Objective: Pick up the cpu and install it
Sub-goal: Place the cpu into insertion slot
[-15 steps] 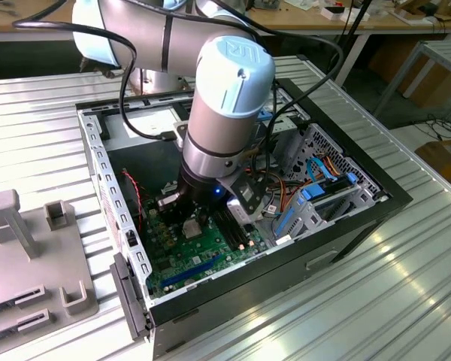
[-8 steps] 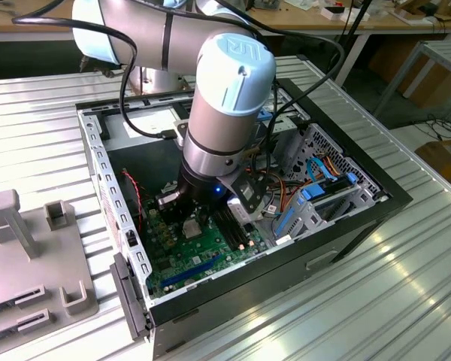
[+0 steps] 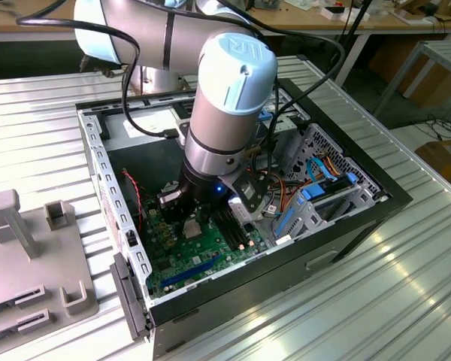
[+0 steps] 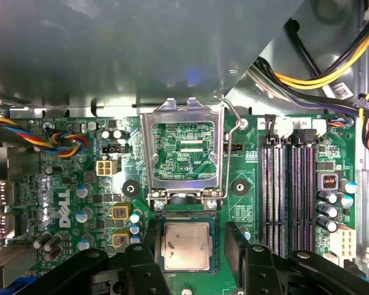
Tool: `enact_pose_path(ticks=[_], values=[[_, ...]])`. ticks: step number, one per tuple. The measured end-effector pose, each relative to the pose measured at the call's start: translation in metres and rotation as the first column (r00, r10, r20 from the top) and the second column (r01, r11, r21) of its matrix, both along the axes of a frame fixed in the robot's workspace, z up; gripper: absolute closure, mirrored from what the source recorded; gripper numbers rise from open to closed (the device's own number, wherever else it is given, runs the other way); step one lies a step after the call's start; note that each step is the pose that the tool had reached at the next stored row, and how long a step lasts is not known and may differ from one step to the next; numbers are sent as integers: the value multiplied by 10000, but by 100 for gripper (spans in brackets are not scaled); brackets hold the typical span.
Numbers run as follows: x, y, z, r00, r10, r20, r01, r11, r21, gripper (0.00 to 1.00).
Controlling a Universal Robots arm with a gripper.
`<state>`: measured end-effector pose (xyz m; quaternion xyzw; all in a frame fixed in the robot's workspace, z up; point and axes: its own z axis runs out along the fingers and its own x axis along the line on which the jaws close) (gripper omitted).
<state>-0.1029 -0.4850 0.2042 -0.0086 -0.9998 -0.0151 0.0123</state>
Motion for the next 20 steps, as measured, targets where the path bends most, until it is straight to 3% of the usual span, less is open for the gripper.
enact_pose_path(ticks=[13, 20], values=[[4, 3, 4, 10000, -34, -1, 34, 10000, -4, 45], [3, 3, 93, 10000, -34, 1, 34, 10000, -3, 45]])
